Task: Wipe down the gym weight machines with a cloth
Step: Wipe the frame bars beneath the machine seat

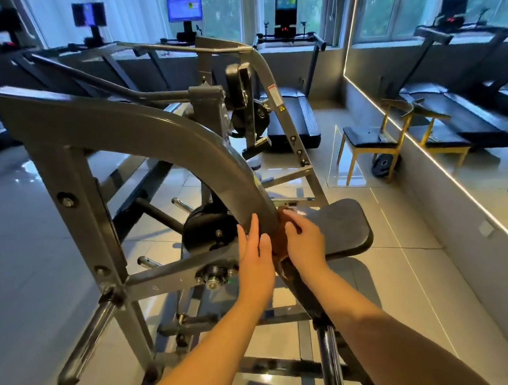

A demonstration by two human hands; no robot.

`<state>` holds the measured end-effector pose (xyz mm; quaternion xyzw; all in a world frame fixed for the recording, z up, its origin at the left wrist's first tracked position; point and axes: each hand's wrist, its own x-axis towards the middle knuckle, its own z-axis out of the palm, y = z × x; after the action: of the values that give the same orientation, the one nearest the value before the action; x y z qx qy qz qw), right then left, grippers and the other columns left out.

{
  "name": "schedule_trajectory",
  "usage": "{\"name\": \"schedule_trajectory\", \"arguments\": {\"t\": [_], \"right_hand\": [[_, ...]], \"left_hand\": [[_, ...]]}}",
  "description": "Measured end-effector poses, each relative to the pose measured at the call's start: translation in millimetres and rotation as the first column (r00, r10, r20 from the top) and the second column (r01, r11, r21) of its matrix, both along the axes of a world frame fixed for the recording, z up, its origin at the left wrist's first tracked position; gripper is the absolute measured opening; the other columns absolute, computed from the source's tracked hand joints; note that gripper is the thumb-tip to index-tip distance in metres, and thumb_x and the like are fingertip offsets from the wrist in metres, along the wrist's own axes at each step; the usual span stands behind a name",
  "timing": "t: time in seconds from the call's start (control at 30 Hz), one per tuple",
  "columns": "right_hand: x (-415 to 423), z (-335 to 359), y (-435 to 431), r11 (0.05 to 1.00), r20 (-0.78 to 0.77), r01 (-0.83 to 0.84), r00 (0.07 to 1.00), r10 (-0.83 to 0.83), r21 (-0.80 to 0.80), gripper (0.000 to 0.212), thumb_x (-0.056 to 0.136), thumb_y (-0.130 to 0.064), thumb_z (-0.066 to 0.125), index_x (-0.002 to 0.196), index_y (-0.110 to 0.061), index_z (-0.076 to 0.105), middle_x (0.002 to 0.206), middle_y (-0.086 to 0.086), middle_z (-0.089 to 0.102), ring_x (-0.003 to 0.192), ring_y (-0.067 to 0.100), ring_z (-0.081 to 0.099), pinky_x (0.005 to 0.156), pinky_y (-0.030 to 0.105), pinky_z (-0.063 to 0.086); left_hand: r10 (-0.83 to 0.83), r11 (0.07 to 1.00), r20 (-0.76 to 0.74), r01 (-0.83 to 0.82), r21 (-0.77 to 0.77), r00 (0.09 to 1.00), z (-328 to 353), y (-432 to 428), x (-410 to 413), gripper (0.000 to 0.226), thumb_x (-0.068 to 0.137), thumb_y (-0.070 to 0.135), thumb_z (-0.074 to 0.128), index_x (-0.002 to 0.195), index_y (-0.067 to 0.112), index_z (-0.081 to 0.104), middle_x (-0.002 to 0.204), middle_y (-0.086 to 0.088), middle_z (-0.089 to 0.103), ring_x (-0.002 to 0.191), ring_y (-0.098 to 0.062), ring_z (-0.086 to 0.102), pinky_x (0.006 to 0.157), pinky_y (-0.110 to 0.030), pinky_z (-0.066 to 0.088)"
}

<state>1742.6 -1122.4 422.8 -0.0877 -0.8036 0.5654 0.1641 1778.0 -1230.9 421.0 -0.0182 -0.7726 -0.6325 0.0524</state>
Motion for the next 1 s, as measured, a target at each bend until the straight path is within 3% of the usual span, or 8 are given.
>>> {"name": "schedule_trajectory", "arguments": {"t": [0.1,0.2,0.33,0.43,0.53,0.67,0.87,1.0], "right_hand": [[-3.7,26.0,-7.3,0.994,-0.15,-0.103,0.983,0.107,0.04,0.034,0.105,-0.018,0.05,0.136,-0.026,0.062,0.133,-0.009,0.06,0.121,0.005,0.054,0.103,0.02,0.043],[-0.7,19.4,-4.5,0.992,-0.18,-0.123,0.976,0.126,0.028,0.033,0.104,-0.017,0.053,0.135,-0.024,0.063,0.13,-0.011,0.058,0.118,0.0,0.05,0.097,0.009,0.038],[8.8,-25.4,31.8,0.992,0.033,-0.122,0.992,0.123,-0.019,0.034,0.104,-0.016,0.053,0.135,-0.026,0.063,0.136,-0.001,0.062,0.126,0.016,0.055,0.107,0.033,0.047],[13.1,-37.4,49.3,0.99,0.159,-0.137,0.977,0.139,-0.028,0.034,0.103,-0.016,0.055,0.135,-0.025,0.064,0.138,0.002,0.062,0.129,0.023,0.055,0.106,0.033,0.044],[9.2,-19.8,45.6,0.981,0.092,-0.191,0.977,0.192,-0.017,0.035,0.101,-0.017,0.058,0.135,-0.025,0.064,0.136,0.001,0.062,0.125,0.019,0.056,0.104,0.031,0.046],[5.1,-4.9,27.6,0.968,-0.049,-0.249,0.967,0.25,0.027,0.037,0.103,-0.016,0.056,0.139,-0.023,0.061,0.135,-0.005,0.06,0.122,0.007,0.054,0.097,0.009,0.04],[15.4,-40.0,51.9,0.984,0.19,-0.139,0.969,0.159,-0.113,0.035,0.102,-0.014,0.057,0.136,-0.023,0.063,0.135,0.005,0.064,0.125,0.024,0.059,0.103,0.03,0.048],[9.4,-18.1,40.9,0.979,0.086,-0.199,0.976,0.201,-0.032,0.035,0.102,-0.018,0.058,0.136,-0.023,0.064,0.134,0.001,0.064,0.123,0.018,0.058,0.1,0.024,0.044]], "left_hand": [[0.038,0.999,-0.013,-0.038,-0.006,0.999,-7.2,7.8,0.1,0.045,0.108,0.043,0.034,0.151,0.05,0.021,0.169,0.008,-0.001,0.152,-0.01,0.012,0.116,-0.029,0.024],[0.009,0.999,-0.008,-0.009,-0.045,1.0,-15.9,9.7,0.9,0.047,0.108,0.042,0.033,0.153,0.045,0.018,0.169,0.007,-0.003,0.143,0.004,0.005,0.112,-0.019,0.017],[0.028,0.992,0.016,-0.025,-0.125,0.999,-31.6,11.2,-0.3,0.048,0.109,0.039,0.031,0.155,0.039,0.018,0.169,0.004,0.0,0.153,-0.011,0.008,0.117,-0.025,0.017],[0.029,0.988,0.069,-0.018,-0.15,0.997,-43.7,17.7,1.2,0.05,0.109,0.041,0.03,0.156,0.041,0.014,0.17,0.004,0.002,0.155,-0.017,0.009,0.124,-0.038,0.015],[0.059,0.99,0.072,-0.048,-0.136,0.996,-48.3,24.0,2.6,0.053,0.109,0.043,0.03,0.159,0.035,0.015,0.169,0.003,0.007,0.154,-0.016,0.011,0.126,-0.042,0.017],[0.079,0.992,0.048,-0.074,-0.102,0.996,-52.7,29.2,2.4,0.056,0.108,0.046,0.031,0.161,0.032,0.016,0.169,0.001,0.01,0.154,-0.015,0.013,0.126,-0.046,0.019],[0.099,0.989,0.081,-0.089,-0.119,0.992,-45.8,45.1,6.4,0.055,0.109,0.045,0.027,0.16,0.035,0.011,0.169,0.004,-0.004,0.154,-0.016,0.007,0.112,-0.023,0.011],[0.134,0.988,0.061,-0.128,-0.092,0.989,-49.8,47.6,6.4,0.054,0.107,0.047,0.025,0.159,0.037,0.012,0.169,0.005,-0.003,0.154,-0.017,0.011,0.113,-0.025,0.018]]}}
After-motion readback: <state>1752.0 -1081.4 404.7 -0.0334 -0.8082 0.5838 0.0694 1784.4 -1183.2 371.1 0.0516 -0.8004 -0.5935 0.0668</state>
